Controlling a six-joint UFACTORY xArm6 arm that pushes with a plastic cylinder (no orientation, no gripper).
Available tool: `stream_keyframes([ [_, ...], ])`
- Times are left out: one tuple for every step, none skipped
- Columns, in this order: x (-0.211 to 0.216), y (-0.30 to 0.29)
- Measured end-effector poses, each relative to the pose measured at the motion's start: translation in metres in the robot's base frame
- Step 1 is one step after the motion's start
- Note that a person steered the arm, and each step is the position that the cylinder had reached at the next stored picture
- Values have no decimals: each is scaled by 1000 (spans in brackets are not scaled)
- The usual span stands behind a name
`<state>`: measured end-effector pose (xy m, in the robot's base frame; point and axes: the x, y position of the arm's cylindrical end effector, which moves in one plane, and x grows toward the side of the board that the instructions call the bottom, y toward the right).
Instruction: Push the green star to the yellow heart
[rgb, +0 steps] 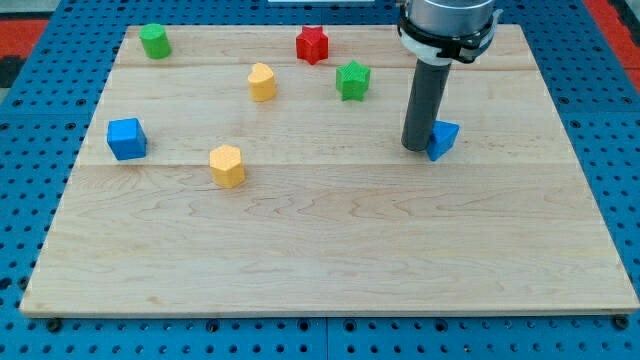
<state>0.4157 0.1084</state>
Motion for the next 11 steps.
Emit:
stream_keyframes([
  [0, 0],
  [-17, -17],
  [-48, -25],
  [-65, -3],
  [-92, -1],
  [-102, -1],
  [-102, -1],
  [-112, -17],
  [-117, -44],
  [-125, -70],
  [-106, -97],
])
